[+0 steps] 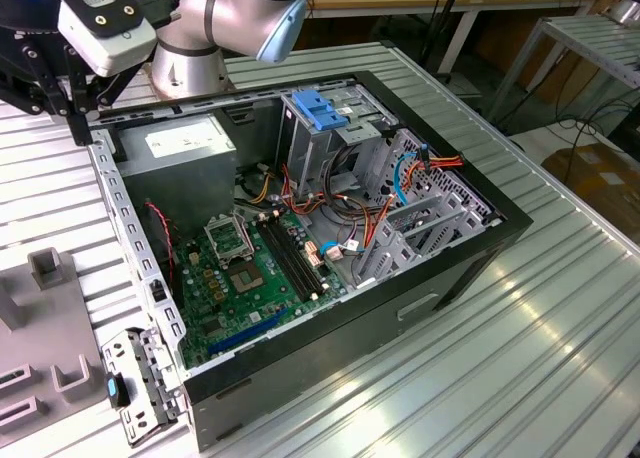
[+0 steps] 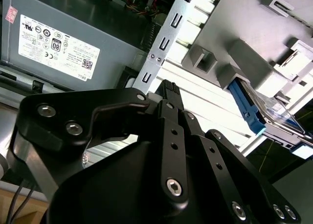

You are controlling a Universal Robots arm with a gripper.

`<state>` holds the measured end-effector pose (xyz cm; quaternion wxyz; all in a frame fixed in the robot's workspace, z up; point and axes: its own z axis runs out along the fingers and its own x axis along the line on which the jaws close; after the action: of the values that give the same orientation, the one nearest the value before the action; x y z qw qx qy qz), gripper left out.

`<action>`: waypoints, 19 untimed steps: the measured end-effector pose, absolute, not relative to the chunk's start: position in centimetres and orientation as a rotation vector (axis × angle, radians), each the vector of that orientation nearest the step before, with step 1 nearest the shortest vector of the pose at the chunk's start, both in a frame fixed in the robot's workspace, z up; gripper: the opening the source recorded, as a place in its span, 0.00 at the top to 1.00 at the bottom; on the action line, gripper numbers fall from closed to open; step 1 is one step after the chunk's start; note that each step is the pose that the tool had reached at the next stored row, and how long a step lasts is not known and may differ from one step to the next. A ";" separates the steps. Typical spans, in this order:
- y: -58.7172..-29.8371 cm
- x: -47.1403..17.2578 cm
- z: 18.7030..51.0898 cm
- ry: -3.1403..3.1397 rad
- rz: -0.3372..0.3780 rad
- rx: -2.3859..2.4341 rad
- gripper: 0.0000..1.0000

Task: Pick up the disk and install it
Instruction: 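Reach for the disk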

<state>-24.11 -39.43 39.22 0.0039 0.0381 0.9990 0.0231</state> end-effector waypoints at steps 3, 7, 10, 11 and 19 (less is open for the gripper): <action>-39.4 -24.4 39.2 3.131 0.072 0.119 0.89; -39.4 -24.8 39.2 3.131 0.072 0.119 0.89; -39.4 -25.3 39.2 3.131 0.072 0.119 0.89; -39.4 -25.4 39.2 3.131 0.072 0.119 0.89; -39.4 -26.6 39.2 3.131 0.072 0.119 0.89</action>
<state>-26.60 -39.42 39.22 0.0039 0.0381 0.9990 0.0231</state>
